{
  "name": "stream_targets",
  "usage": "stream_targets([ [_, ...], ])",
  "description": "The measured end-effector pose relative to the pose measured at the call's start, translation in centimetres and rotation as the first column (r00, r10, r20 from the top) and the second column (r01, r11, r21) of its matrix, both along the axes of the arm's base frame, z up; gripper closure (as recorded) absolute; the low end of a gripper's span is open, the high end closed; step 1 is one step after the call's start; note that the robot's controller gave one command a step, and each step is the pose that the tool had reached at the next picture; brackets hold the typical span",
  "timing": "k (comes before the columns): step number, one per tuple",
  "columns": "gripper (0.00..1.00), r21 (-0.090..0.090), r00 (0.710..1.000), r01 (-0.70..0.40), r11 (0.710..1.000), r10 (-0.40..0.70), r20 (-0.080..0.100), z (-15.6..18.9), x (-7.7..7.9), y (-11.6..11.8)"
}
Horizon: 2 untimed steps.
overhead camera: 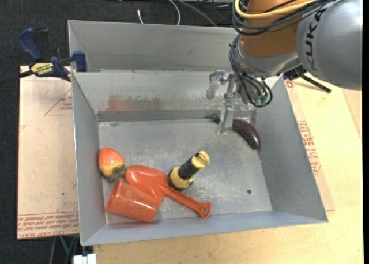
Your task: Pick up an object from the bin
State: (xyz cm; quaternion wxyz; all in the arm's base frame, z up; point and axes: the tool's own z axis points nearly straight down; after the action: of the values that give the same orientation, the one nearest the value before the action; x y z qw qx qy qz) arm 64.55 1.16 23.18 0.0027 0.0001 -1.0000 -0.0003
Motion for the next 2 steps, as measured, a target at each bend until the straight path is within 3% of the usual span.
stream_targets([
  [1, 0.00, 0.000, 1.000, 0.000, 1.000, 0.000, 0.008, 0.5, 0.1, 0.0],
  [2, 0.00, 0.000, 0.966, -0.259, 0.966, 0.259, 0.009, -11.0, -3.2, 3.2],
])
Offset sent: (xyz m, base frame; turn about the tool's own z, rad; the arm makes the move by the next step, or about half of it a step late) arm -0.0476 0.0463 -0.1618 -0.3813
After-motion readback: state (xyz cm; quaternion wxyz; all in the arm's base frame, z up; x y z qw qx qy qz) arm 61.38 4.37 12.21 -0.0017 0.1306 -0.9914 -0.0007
